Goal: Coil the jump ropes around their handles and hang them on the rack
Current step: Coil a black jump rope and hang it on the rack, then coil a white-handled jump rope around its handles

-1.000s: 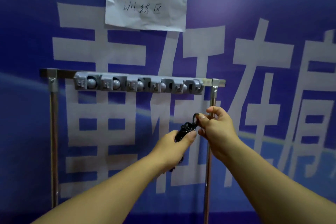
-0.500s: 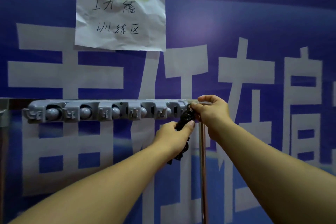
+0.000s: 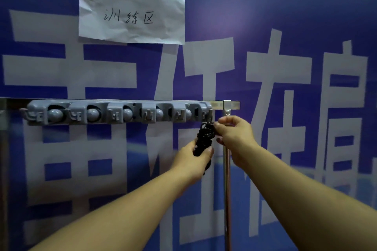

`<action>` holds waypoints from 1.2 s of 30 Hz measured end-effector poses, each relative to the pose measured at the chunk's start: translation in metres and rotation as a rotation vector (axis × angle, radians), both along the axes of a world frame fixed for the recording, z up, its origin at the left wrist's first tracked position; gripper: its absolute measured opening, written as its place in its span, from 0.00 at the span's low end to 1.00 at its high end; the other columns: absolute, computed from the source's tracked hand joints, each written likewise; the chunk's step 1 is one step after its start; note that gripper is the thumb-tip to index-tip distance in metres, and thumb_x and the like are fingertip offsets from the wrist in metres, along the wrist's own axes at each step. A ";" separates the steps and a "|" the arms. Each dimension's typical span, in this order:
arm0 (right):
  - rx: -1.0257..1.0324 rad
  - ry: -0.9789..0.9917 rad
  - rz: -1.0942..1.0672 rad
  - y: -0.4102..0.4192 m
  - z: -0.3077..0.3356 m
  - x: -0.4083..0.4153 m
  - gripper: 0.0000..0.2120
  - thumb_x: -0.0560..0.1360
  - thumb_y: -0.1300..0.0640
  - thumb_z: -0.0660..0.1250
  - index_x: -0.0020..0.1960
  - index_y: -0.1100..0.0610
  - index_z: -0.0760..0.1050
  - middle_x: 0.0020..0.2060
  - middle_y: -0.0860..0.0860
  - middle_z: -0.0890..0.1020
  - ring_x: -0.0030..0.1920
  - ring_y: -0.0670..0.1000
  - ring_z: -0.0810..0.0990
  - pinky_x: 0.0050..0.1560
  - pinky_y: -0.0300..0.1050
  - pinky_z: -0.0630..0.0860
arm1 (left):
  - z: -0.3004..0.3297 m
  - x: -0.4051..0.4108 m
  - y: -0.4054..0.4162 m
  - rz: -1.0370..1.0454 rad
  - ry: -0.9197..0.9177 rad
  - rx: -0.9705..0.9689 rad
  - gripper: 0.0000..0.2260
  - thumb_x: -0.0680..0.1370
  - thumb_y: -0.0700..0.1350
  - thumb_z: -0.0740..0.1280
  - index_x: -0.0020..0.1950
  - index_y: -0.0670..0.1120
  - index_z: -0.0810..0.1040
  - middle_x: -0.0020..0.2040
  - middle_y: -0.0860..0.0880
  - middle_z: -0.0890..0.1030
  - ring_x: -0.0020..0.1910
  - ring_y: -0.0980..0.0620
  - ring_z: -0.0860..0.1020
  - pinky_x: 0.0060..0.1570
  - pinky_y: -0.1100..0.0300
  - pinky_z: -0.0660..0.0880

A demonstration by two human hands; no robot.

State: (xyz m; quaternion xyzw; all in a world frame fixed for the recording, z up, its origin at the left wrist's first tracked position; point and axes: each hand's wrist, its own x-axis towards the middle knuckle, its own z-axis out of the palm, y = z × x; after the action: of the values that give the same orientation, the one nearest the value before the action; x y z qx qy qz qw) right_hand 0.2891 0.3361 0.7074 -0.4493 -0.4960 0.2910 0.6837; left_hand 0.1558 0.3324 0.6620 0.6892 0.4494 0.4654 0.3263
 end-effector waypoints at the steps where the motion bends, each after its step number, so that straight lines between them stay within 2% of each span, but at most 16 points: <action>1: -0.001 0.027 -0.005 -0.006 -0.011 -0.001 0.04 0.78 0.64 0.67 0.50 0.57 0.76 0.47 0.55 0.83 0.48 0.52 0.84 0.44 0.45 0.81 | -0.009 -0.002 -0.002 0.026 0.018 0.005 0.22 0.81 0.55 0.64 0.75 0.59 0.66 0.60 0.53 0.79 0.57 0.52 0.79 0.50 0.59 0.77; 3: -0.018 0.079 -0.003 -0.021 -0.034 -0.002 0.05 0.78 0.66 0.65 0.48 0.57 0.75 0.44 0.54 0.83 0.42 0.48 0.84 0.37 0.39 0.79 | -0.027 -0.010 -0.006 0.110 0.052 -0.029 0.32 0.80 0.56 0.66 0.80 0.61 0.55 0.75 0.50 0.69 0.70 0.48 0.71 0.62 0.54 0.73; 4: -0.054 0.088 0.000 -0.033 -0.050 -0.005 0.06 0.79 0.66 0.65 0.48 0.57 0.74 0.42 0.54 0.83 0.40 0.47 0.83 0.35 0.38 0.78 | -0.040 -0.017 -0.013 0.153 0.067 -0.068 0.34 0.79 0.58 0.67 0.80 0.60 0.53 0.78 0.49 0.64 0.73 0.46 0.68 0.65 0.53 0.71; 6: -0.134 0.055 0.005 -0.055 -0.080 -0.009 0.06 0.79 0.66 0.64 0.48 0.56 0.74 0.42 0.55 0.85 0.39 0.48 0.83 0.35 0.40 0.77 | -0.066 -0.031 -0.027 0.175 0.040 -0.126 0.34 0.78 0.59 0.67 0.80 0.58 0.55 0.78 0.50 0.64 0.75 0.47 0.67 0.66 0.53 0.69; 8: -0.213 0.004 0.033 -0.076 -0.113 -0.018 0.05 0.79 0.63 0.65 0.49 0.55 0.75 0.42 0.55 0.85 0.38 0.49 0.81 0.35 0.42 0.76 | -0.093 -0.047 -0.045 0.168 0.019 -0.181 0.30 0.77 0.61 0.67 0.77 0.56 0.64 0.73 0.51 0.71 0.69 0.49 0.73 0.62 0.53 0.74; 10: -0.270 -0.043 0.059 -0.088 -0.143 -0.028 0.02 0.79 0.60 0.67 0.50 0.54 0.75 0.41 0.55 0.86 0.35 0.49 0.80 0.33 0.43 0.75 | -0.124 -0.058 -0.062 0.151 0.014 -0.234 0.22 0.77 0.61 0.67 0.68 0.54 0.73 0.62 0.52 0.78 0.59 0.50 0.79 0.56 0.50 0.79; 12: -0.367 -0.092 0.087 -0.101 -0.183 -0.048 0.04 0.78 0.57 0.68 0.51 0.53 0.74 0.38 0.54 0.85 0.33 0.49 0.78 0.32 0.43 0.74 | -0.165 -0.078 -0.086 0.164 0.035 -0.299 0.17 0.77 0.61 0.67 0.61 0.53 0.77 0.54 0.52 0.81 0.52 0.49 0.81 0.54 0.48 0.81; 16: -0.552 -0.128 0.175 -0.124 -0.271 -0.086 0.08 0.77 0.55 0.70 0.53 0.58 0.74 0.36 0.55 0.84 0.28 0.48 0.76 0.27 0.39 0.70 | -0.255 -0.121 -0.131 0.189 0.180 -0.397 0.09 0.79 0.57 0.66 0.52 0.53 0.79 0.49 0.49 0.84 0.47 0.48 0.83 0.52 0.52 0.78; 18: -0.649 -0.160 0.237 -0.146 -0.327 -0.110 0.11 0.77 0.55 0.71 0.55 0.59 0.75 0.38 0.56 0.84 0.27 0.45 0.76 0.27 0.38 0.71 | -0.308 -0.149 -0.157 0.214 0.243 -0.516 0.09 0.80 0.55 0.66 0.49 0.51 0.80 0.42 0.50 0.83 0.42 0.49 0.81 0.48 0.57 0.76; 21: -0.745 -0.243 0.273 -0.175 -0.397 -0.126 0.12 0.75 0.56 0.72 0.55 0.60 0.75 0.37 0.55 0.84 0.27 0.46 0.76 0.30 0.39 0.72 | -0.370 -0.179 -0.191 0.270 0.200 -0.655 0.10 0.80 0.52 0.67 0.42 0.49 0.79 0.35 0.52 0.78 0.39 0.49 0.79 0.43 0.59 0.75; 23: -0.784 -0.404 0.307 -0.191 -0.435 -0.132 0.13 0.74 0.54 0.74 0.54 0.59 0.76 0.35 0.53 0.83 0.30 0.48 0.79 0.35 0.42 0.75 | -0.417 -0.195 -0.212 0.307 0.184 -0.745 0.10 0.81 0.51 0.67 0.42 0.48 0.78 0.35 0.50 0.77 0.37 0.48 0.78 0.39 0.59 0.74; 25: -0.800 -0.698 0.357 -0.199 -0.460 -0.135 0.12 0.73 0.51 0.74 0.52 0.55 0.78 0.36 0.50 0.83 0.35 0.50 0.80 0.39 0.41 0.73 | -0.463 -0.206 -0.232 0.336 0.198 -0.819 0.10 0.80 0.50 0.67 0.40 0.49 0.78 0.35 0.50 0.78 0.40 0.47 0.79 0.43 0.58 0.75; 27: -0.816 -0.874 0.433 -0.204 -0.481 -0.142 0.10 0.73 0.49 0.73 0.51 0.52 0.78 0.38 0.48 0.82 0.37 0.47 0.79 0.36 0.39 0.72 | -0.509 -0.212 -0.250 0.320 0.235 -0.885 0.08 0.80 0.49 0.68 0.43 0.49 0.79 0.38 0.50 0.80 0.44 0.48 0.79 0.48 0.56 0.76; 29: -0.863 -0.884 0.498 -0.212 -0.503 -0.151 0.09 0.73 0.48 0.72 0.50 0.52 0.79 0.41 0.48 0.82 0.40 0.47 0.80 0.39 0.40 0.74 | -0.544 -0.213 -0.268 0.291 0.282 -0.932 0.08 0.80 0.50 0.68 0.54 0.48 0.80 0.50 0.49 0.83 0.53 0.49 0.80 0.56 0.56 0.75; 31: -0.915 -0.838 0.483 -0.224 -0.533 -0.161 0.08 0.73 0.48 0.72 0.48 0.52 0.79 0.40 0.47 0.82 0.41 0.49 0.80 0.42 0.40 0.72 | -0.569 -0.213 -0.282 0.288 0.339 -0.963 0.15 0.80 0.52 0.67 0.63 0.47 0.78 0.59 0.49 0.81 0.60 0.48 0.79 0.61 0.58 0.73; 36: -1.117 -0.601 0.378 -0.273 -0.638 -0.167 0.04 0.72 0.54 0.69 0.39 0.51 0.79 0.35 0.50 0.85 0.39 0.53 0.83 0.46 0.47 0.79 | -0.629 -0.210 -0.298 0.169 0.511 -1.009 0.16 0.79 0.51 0.67 0.67 0.51 0.76 0.62 0.48 0.82 0.61 0.46 0.79 0.59 0.58 0.74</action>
State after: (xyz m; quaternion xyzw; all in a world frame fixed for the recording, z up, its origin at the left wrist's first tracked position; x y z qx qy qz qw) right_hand 0.1220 0.0631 0.0695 -0.7033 -0.5100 0.4813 0.1170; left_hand -0.0543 0.0348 0.0329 0.5002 0.7343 0.0360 0.4575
